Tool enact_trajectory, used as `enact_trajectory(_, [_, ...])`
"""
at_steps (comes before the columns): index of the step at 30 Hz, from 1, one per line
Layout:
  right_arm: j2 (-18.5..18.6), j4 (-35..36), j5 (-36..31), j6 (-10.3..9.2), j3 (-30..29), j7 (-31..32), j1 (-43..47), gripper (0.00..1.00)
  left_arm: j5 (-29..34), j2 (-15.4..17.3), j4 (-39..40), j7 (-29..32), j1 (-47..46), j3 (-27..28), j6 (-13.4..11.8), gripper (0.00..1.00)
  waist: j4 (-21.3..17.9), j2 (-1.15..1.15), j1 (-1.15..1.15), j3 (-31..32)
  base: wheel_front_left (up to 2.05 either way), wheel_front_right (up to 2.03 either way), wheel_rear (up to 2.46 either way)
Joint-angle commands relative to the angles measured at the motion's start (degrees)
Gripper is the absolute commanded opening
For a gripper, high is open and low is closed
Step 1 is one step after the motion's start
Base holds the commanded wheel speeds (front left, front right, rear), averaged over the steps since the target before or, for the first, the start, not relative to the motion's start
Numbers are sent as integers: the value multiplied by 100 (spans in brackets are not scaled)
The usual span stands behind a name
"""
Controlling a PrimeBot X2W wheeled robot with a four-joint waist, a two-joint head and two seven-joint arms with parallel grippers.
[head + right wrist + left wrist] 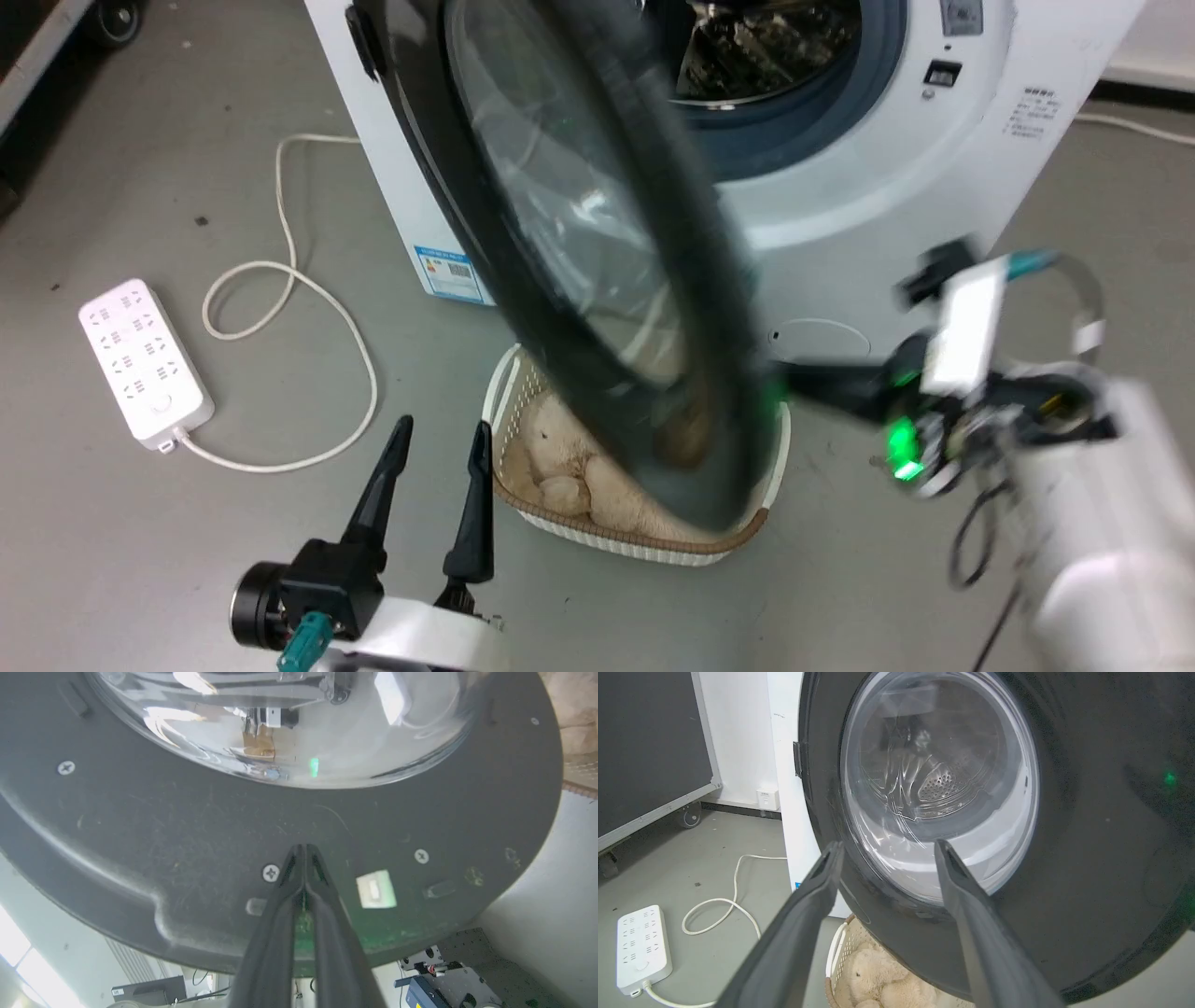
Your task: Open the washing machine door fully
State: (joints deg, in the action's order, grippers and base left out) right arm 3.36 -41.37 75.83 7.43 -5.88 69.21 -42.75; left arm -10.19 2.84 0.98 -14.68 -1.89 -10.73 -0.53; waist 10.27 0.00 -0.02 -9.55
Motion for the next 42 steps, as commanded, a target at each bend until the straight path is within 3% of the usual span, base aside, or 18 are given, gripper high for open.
enact_trajectory(1, [-47, 184, 354, 6, 496, -146, 326, 0, 23, 4, -24, -32, 103, 7, 46, 100, 26, 0, 2, 65, 0, 0, 0])
enact_trajectory(2, [-47, 184, 354, 6, 496, -146, 326, 0, 23, 4, -24, -32, 103, 7, 46, 100, 26, 0, 2, 65, 0, 0, 0])
enact_trajectory(4, [-47, 525, 874, 6, 1332, -503, 686, 0, 31, 4, -45, -32, 149, 38, 58, 100, 49, 0, 2, 94, 0, 0, 0])
enact_trajectory(5, [-47, 525, 874, 6, 1332, -503, 686, 0, 31, 4, -45, -32, 149, 38, 58, 100, 49, 0, 2, 94, 0, 0, 0])
enact_trajectory(9, [-47, 798, 1380, 6, 2217, -1071, 954, 0, -11, 4, -66, -32, 145, 61, 79, 100, 115, 0, 2, 112, 0, 0, 0])
enact_trajectory(16, [-47, 881, 1573, 6, 2588, -1625, 1035, 3, -27, 4, -93, -32, 198, 69, 88, 100, 153, 0, 2, 175, 0, 0, 0])
enact_trajectory(17, [-47, 871, 1567, 6, 2538, -1751, 1035, 46, -33, 4, -97, -32, 214, 75, 89, 100, 150, 0, 2, 191, 0, 0, 0])
enact_trajectory(18, [-38, 862, 1575, 6, 2484, -1846, 1041, 100, -46, 4, -102, -32, 230, 88, 94, 100, 138, 0, 2, 215, 0, 0, 0])
enact_trajectory(22, [219, 1133, 1408, 6, 2233, -2368, 1120, 100, -130, 4, -115, -32, 266, 162, 150, 100, 35, 0, 2, 305, 0, 0, 0])
enact_trajectory(26, [628, 1834, 865, 6, 1924, -3282, 1432, 100, -150, 4, -154, -32, 277, 264, 227, 100, -109, 0, 2, 418, 0, 0, 0])
enact_trajectory(32, [1342, 3202, -1057, 6, 1805, -5421, 2106, 100, -128, 4, -194, -32, 294, 550, 360, 100, -395, 0, 2, 551, 0, 0, 0])
enact_trajectory(36, [1800, 3666, -2678, 6, 1870, -6874, 2609, 100, -138, 4, -237, -32, 344, 741, 450, 100, -574, 0, 2, 671, 0, 0, 0])
enact_trajectory(39, [1775, 3739, -3731, 6, 1557, -7756, 3073, 100, -152, 4, -236, -32, 426, 846, 506, 100, -699, 0, 2, 744, 0, 0, 0])
enact_trajectory(42, [1512, 3892, -4815, 6, 1115, -8181, 3574, 100, -167, 4, -238, -32, 466, 932, 558, 100, -800, 0, 2, 752, 0, 0, 0])
